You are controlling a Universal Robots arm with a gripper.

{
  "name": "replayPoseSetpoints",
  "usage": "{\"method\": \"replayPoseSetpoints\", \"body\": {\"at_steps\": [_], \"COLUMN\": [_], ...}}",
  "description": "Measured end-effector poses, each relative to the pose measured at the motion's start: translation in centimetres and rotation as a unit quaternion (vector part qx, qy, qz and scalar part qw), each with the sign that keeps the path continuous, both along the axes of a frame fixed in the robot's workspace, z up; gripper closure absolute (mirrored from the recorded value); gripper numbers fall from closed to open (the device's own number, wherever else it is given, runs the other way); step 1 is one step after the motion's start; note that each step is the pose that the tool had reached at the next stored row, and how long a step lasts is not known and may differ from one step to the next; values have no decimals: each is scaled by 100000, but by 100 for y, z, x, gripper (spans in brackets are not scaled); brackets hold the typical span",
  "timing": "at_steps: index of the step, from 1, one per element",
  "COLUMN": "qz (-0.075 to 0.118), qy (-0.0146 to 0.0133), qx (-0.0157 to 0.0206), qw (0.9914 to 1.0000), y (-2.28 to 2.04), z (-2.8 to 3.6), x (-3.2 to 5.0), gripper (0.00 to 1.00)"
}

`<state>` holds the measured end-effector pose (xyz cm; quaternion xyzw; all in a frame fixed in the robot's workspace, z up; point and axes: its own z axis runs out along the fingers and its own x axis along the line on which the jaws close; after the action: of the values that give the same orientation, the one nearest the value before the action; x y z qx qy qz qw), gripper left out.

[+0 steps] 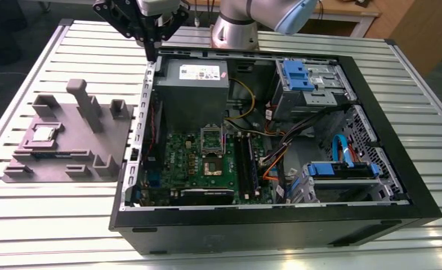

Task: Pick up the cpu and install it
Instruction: 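Reach for the cpu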

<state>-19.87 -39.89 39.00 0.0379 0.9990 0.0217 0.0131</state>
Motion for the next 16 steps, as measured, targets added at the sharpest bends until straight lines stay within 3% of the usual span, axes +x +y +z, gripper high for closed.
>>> {"method": "replayPoseSetpoints", "body": {"at_steps": [16], "qz": [1], "qy": [2], "qx": [-3], "qw": [100000], "y": [0], "z": [-1], "x": [-47], "gripper": [90]}}
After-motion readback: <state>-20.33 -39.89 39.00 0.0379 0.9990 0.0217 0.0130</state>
